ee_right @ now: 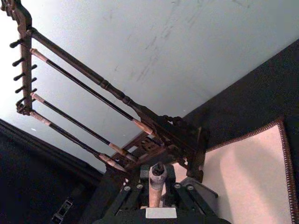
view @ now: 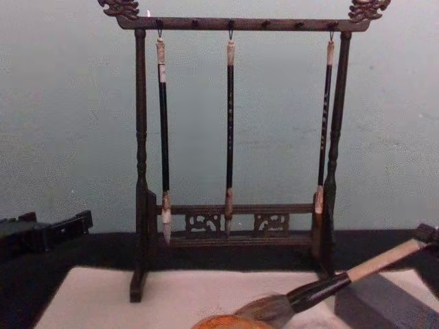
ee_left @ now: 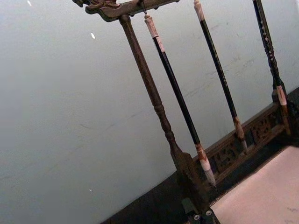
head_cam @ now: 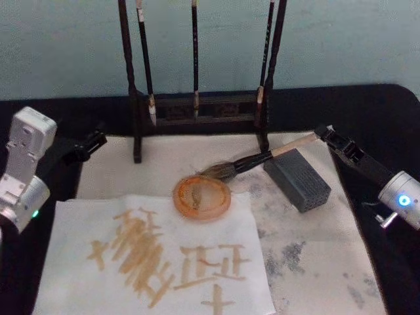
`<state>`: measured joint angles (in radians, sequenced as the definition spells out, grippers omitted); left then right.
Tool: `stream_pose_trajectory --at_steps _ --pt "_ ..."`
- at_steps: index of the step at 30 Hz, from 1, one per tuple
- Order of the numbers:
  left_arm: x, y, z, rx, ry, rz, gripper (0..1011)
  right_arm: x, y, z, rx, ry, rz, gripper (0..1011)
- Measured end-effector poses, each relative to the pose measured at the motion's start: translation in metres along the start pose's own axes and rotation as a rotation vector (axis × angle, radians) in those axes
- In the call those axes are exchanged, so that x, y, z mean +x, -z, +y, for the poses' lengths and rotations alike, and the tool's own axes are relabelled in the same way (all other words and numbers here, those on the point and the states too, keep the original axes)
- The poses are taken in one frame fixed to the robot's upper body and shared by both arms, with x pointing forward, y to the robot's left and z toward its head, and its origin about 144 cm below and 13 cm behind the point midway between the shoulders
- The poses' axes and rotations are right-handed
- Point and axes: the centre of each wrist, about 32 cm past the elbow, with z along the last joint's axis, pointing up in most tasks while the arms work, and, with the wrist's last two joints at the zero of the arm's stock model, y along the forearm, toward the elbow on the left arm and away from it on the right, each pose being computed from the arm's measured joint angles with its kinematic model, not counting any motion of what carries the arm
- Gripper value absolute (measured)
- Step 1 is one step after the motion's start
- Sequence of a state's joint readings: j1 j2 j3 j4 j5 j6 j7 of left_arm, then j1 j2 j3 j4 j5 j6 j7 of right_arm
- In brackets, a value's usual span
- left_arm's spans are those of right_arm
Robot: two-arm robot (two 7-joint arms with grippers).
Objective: Pick up the brush from the inkstone, write on the paper, then place the brush back to its original position.
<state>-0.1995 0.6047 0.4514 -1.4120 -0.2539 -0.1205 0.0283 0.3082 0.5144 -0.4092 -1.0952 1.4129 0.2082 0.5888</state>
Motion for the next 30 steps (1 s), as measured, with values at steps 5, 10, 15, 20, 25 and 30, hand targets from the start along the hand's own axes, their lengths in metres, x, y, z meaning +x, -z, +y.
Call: stream_pose_trajectory --at_steps 5,10,15,20,25,30 --pt "0.0000 0.0000 0.0000 0.000 0.000 0.000 1002 0.0000 0.0000 0.0000 0.000 0.000 0.000 172" --pt "0.0000 0.0000 0.0000 0.000 0.000 0.000 1002 0.0000 0.0000 0.0000 0.000 0.000 0.000 173" --pt "0.0000 0.0000 0.0000 0.000 0.000 0.000 1002 0.0000 0.0000 0.0000 0.000 0.000 0.000 173" --pt "0.0000 0.0000 0.0000 0.000 0.000 0.000 1002 0.0000 0.0000 0.0000 0.000 0.000 0.000 173" --pt "0.0000 0.0000 0.0000 0.000 0.000 0.000 1002 0.0001 0.0001 -0.0002 0.001 -0.001 0.001 173" --pt "0.0000 0.0000 0.0000 0.000 0.000 0.000 1002 0.0010 0.0000 -0.0035 0.025 -0.020 0.014 173"
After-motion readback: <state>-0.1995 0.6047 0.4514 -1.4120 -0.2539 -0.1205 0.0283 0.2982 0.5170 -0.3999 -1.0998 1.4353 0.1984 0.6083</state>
